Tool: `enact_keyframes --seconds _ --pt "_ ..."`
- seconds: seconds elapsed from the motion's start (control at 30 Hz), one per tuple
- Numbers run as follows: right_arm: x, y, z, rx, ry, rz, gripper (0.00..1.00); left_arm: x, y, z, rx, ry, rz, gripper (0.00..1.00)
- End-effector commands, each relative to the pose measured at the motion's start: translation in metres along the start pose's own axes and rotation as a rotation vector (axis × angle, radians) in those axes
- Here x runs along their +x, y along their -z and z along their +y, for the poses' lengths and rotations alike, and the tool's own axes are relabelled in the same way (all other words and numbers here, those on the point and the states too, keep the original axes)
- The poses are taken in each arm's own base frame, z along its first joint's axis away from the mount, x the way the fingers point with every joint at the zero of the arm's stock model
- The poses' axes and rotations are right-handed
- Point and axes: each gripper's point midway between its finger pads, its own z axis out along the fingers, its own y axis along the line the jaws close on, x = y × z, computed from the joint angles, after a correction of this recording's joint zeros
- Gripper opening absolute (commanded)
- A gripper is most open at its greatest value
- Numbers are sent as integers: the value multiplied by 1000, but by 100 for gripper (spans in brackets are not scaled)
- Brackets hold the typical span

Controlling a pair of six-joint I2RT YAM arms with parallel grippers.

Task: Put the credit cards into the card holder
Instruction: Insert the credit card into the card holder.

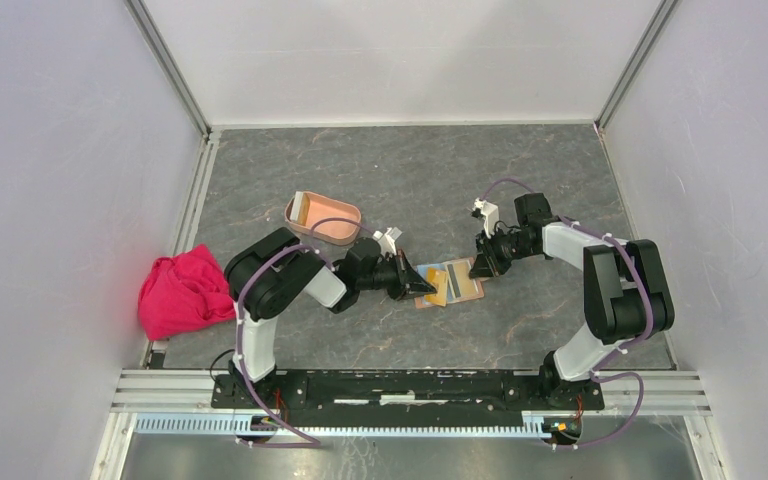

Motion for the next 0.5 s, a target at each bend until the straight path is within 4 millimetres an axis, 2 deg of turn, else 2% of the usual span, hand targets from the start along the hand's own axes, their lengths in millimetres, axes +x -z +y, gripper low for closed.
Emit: enact_keyframes --seconds 0.0,0.47 --pt "-13 1 -3 9 31 -15 21 -6 -6 0 9 -53 -1 2" --pt "-15 2 -2 7 35 -18 21 -8 -12 8 -29 -43 7 2"
